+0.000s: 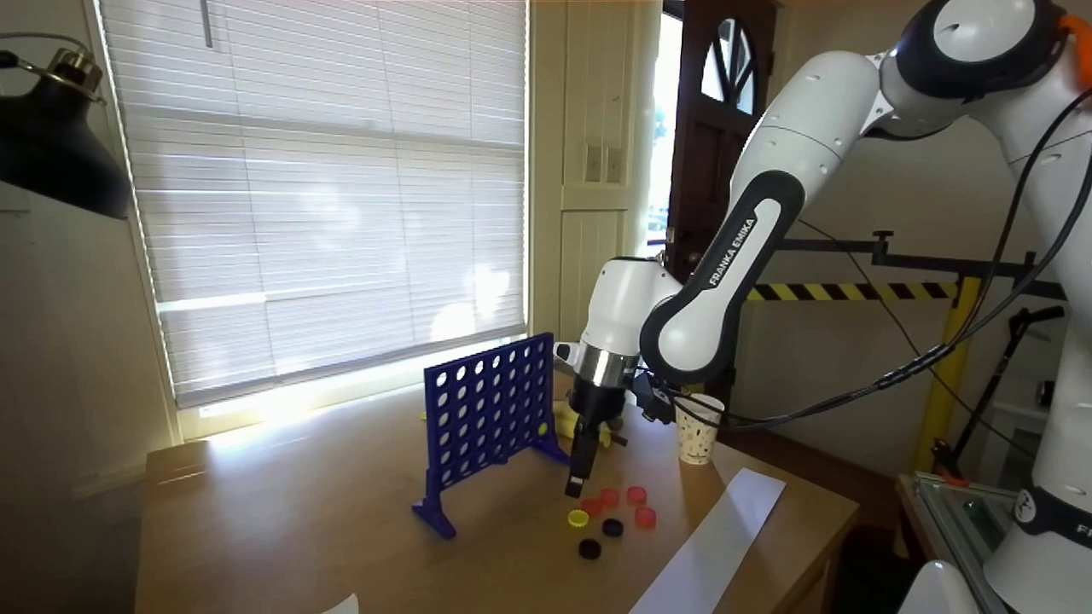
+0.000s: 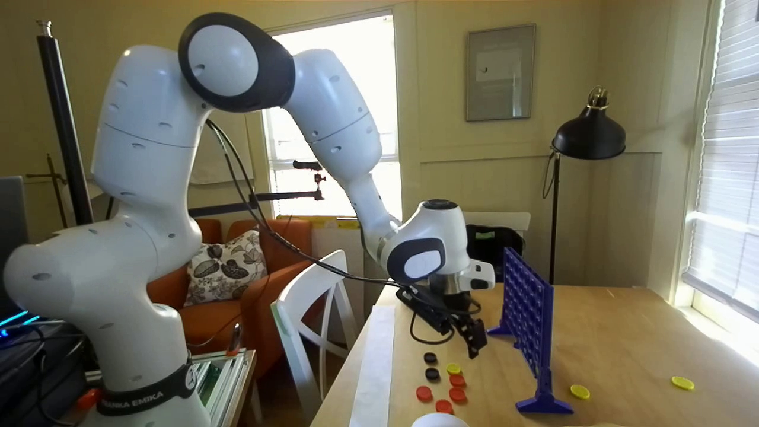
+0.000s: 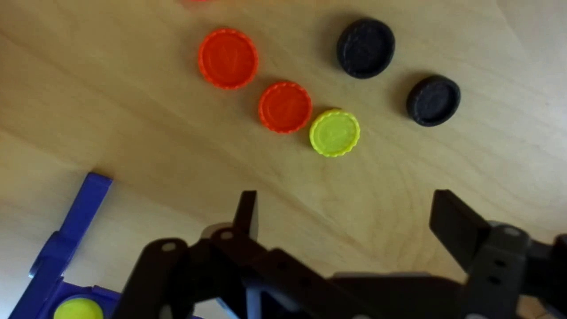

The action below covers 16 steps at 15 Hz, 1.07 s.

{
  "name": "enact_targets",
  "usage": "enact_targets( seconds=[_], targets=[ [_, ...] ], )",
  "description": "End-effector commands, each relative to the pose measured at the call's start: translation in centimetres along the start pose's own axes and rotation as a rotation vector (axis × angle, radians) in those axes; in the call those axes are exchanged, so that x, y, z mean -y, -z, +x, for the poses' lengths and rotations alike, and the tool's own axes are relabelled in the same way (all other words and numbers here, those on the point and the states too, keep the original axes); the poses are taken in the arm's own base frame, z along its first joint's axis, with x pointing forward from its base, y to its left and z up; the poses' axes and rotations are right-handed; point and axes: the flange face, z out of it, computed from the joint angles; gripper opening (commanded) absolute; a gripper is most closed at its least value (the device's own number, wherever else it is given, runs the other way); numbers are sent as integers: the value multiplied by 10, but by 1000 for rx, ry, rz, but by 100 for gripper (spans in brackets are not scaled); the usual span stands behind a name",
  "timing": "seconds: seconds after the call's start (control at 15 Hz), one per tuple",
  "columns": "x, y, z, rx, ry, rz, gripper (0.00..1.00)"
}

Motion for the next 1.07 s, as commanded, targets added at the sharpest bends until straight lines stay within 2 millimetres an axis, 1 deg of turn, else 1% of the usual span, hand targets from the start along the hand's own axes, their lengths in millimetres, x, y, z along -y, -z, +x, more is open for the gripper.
enact_targets(
  seconds=[0.0, 0.47, 1.0],
  targets=[
    [2, -8, 5, 49, 0, -18, 100],
    [9, -23, 7, 68, 15, -59, 100],
    [17, -39, 6, 80, 32, -54, 100]
  ],
)
